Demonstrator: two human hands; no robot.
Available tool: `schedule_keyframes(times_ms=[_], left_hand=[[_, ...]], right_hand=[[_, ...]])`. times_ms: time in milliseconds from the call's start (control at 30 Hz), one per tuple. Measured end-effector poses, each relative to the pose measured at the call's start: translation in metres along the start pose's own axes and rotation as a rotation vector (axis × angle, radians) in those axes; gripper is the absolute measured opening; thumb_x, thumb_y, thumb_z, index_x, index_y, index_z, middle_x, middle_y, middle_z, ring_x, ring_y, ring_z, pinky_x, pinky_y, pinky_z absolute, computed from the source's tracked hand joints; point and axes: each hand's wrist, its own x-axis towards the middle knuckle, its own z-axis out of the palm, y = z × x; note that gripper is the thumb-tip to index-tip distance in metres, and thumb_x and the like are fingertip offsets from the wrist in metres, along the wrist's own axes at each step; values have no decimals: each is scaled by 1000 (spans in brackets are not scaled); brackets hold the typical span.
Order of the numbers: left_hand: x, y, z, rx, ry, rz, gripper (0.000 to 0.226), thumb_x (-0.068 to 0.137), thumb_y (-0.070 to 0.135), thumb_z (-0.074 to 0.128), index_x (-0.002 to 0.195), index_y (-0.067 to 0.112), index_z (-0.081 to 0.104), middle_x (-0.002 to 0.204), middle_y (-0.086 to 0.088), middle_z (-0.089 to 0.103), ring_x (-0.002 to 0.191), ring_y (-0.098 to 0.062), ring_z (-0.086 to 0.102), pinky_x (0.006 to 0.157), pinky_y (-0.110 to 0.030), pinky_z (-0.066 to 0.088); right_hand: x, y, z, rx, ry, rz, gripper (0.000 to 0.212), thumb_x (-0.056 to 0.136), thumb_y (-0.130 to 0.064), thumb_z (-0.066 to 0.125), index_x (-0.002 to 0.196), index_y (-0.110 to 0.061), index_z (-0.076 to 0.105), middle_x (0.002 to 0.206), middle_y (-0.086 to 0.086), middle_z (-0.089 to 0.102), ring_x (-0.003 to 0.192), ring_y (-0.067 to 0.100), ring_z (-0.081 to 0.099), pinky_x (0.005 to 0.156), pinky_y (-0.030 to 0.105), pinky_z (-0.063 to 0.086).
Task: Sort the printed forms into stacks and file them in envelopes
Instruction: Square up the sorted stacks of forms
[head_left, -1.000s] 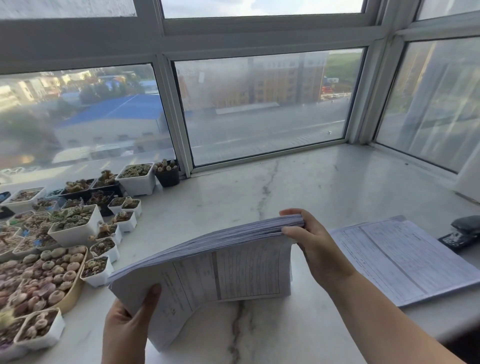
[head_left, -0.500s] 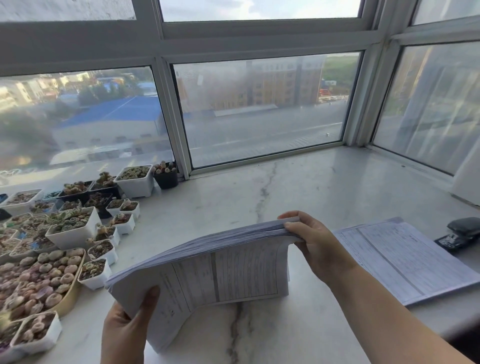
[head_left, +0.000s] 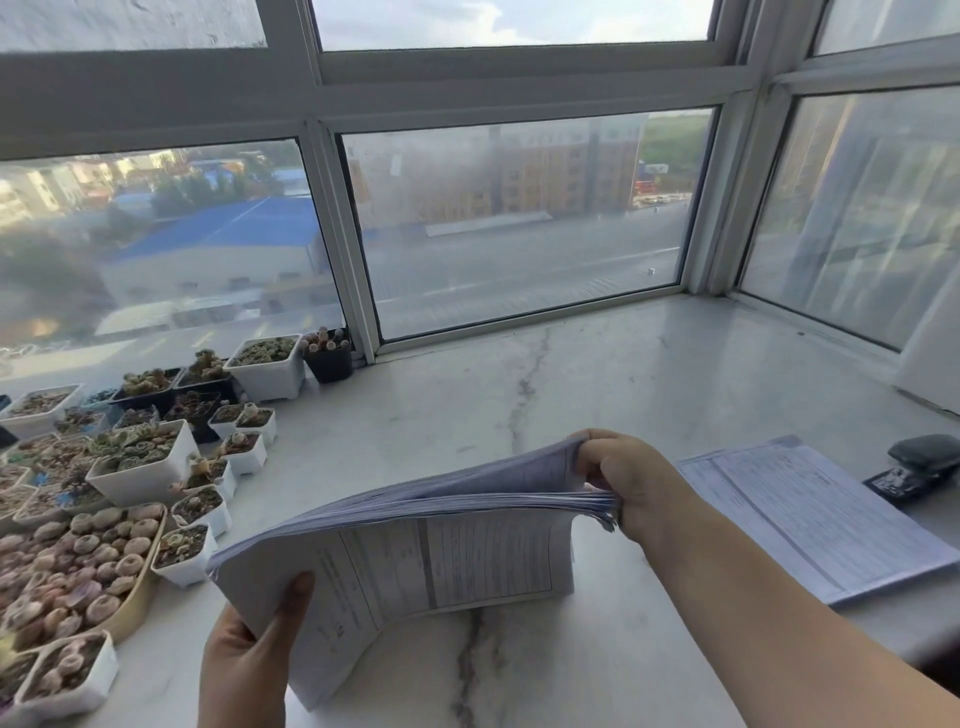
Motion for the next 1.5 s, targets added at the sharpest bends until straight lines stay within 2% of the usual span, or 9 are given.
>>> schedule_keyframes(times_ms=[100, 233, 333, 433, 567, 933, 1067, 1233, 1500], left_hand=[[2, -1, 0, 9, 11, -7, 6, 81, 14, 70, 85, 18, 69, 69, 12, 72, 63, 5, 61, 58, -4, 48], [9, -5, -2, 48, 35, -23, 6, 81, 15, 71, 86, 16, 68, 66, 12, 71, 72, -13, 60, 60, -18, 53], [12, -8, -5, 46, 33, -28, 4, 81, 16, 71, 83, 14, 68, 65, 6, 72, 71, -17, 61, 59, -24, 54], [14, -9, -7, 20, 38, -43, 3, 81, 13, 69, 81, 14, 66, 61, 8, 71, 56, -1, 62, 50, -10, 50], [15, -11, -5, -30, 47, -62, 2, 81, 13, 67, 83, 12, 66, 63, 7, 71, 54, 1, 62, 50, -12, 51], [20, -18, -7, -51, 11, -22, 9, 80, 8, 65, 86, 14, 67, 69, 6, 73, 60, -2, 64, 57, -14, 54], [20, -21, -12, -45, -39, -14, 19, 70, 18, 69, 88, 19, 73, 77, 0, 75, 67, -9, 67, 62, -19, 55], [21, -22, -19, -22, -79, -2, 29, 62, 27, 77, 91, 26, 74, 84, -5, 75, 75, -14, 67, 68, -23, 55], [19, -17, -10, -68, -73, -14, 23, 67, 23, 68, 88, 27, 75, 83, -3, 75, 74, -11, 67, 66, -20, 56]], right_hand=[[0, 3, 0, 40, -40, -15, 30, 81, 15, 47, 72, -7, 64, 65, 10, 61, 59, 21, 55, 55, 28, 44], [-1, 10, -5, -46, -162, -421, 22, 87, 5, 64, 96, -15, 69, 74, -1, 69, 71, 10, 62, 69, 22, 51], [4, 17, -7, -187, -103, -645, 45, 85, 1, 68, 115, -33, 66, 80, -4, 70, 66, 13, 58, 65, 27, 52], [8, 19, -7, -398, -44, -928, 46, 87, 0, 67, 115, -37, 68, 108, -12, 68, 87, 10, 66, 69, 23, 57], [11, 21, -8, -514, 42, -1125, 20, 87, -3, 67, 100, -16, 75, 110, 0, 67, 102, 6, 65, 73, 19, 56], [24, 26, -15, -345, -195, -801, 27, 79, 4, 73, 76, -23, 71, 88, -5, 70, 83, 15, 66, 73, 28, 55], [25, 36, -14, -175, -310, -575, 33, 85, 8, 63, 78, -21, 79, 78, -5, 74, 77, 3, 66, 71, 15, 50], [26, 37, -16, -139, -351, -538, 22, 80, -17, 64, 91, -26, 80, 93, 0, 77, 90, 11, 71, 78, 19, 53], [32, 53, -17, -51, -377, -483, 25, 90, -18, 57, 105, -22, 76, 106, 4, 75, 100, 19, 70, 80, 24, 56]])
